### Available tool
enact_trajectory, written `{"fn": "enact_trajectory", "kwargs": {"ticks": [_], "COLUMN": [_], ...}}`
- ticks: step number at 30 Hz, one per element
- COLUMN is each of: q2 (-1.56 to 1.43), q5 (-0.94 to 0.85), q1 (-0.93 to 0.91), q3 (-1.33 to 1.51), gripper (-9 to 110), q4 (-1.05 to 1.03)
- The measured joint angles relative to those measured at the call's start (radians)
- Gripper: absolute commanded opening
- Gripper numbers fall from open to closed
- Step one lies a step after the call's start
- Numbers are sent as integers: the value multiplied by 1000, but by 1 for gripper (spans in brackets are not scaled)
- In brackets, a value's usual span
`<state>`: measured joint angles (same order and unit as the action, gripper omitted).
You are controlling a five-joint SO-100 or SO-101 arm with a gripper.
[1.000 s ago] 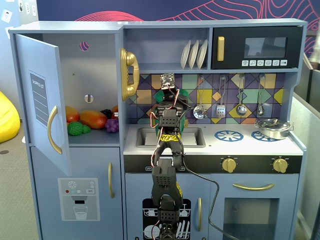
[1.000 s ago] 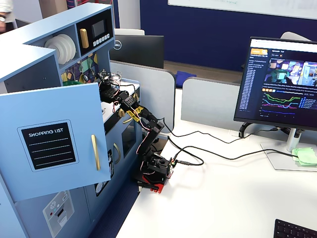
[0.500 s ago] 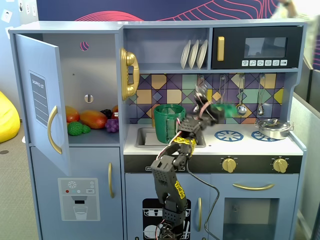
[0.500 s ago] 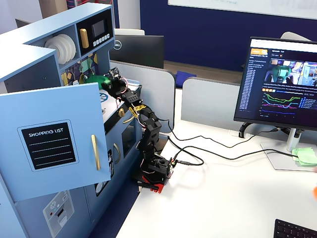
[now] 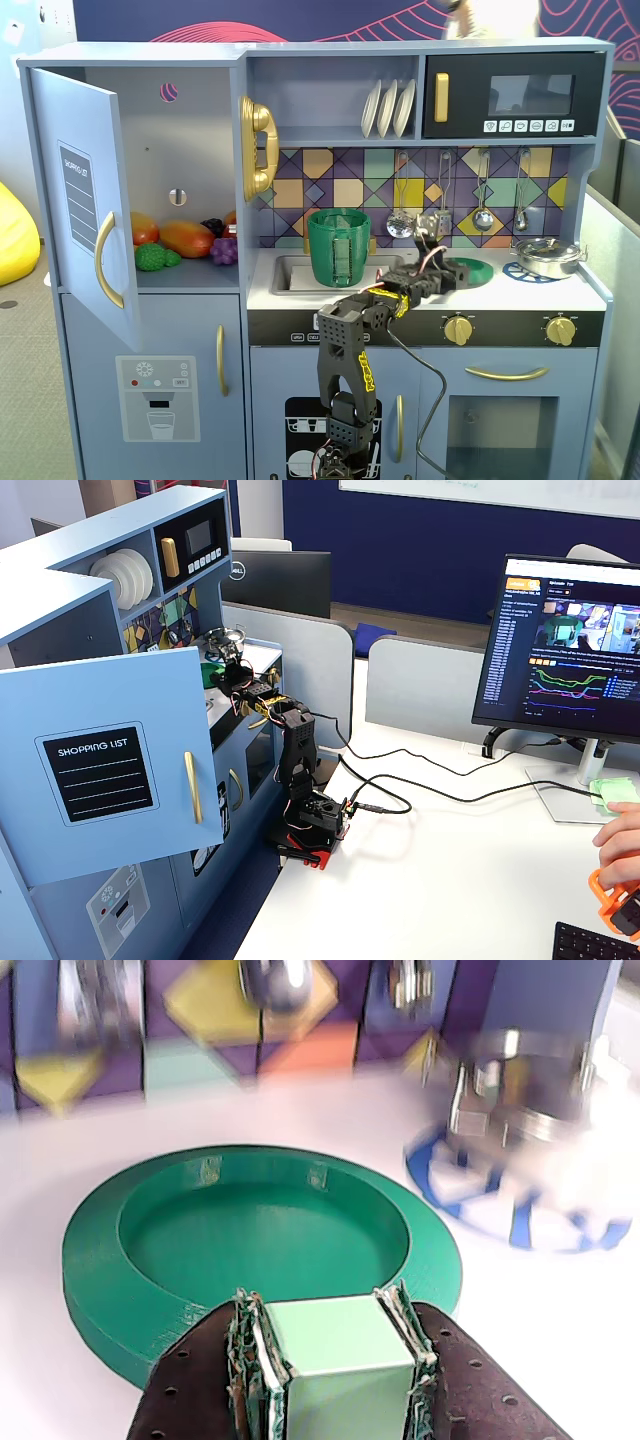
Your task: Take off the lid from the green recipient and place it on the counter
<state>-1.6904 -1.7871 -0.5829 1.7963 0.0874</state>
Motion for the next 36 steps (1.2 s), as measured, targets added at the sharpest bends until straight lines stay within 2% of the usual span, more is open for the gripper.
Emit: {"fn": "enact_trajectory", "kwargs": {"ticks": [4,13,20,28,36], "q2": [2,0,-18,-370,-819], "q5": [-9,8,48,48,15], "q1": [-2,-11,-9,29,178], "q3": [29,72,71,32,69], "gripper": [2,29,29,26,21], "q4": [38,67,11,-360,-928]}}
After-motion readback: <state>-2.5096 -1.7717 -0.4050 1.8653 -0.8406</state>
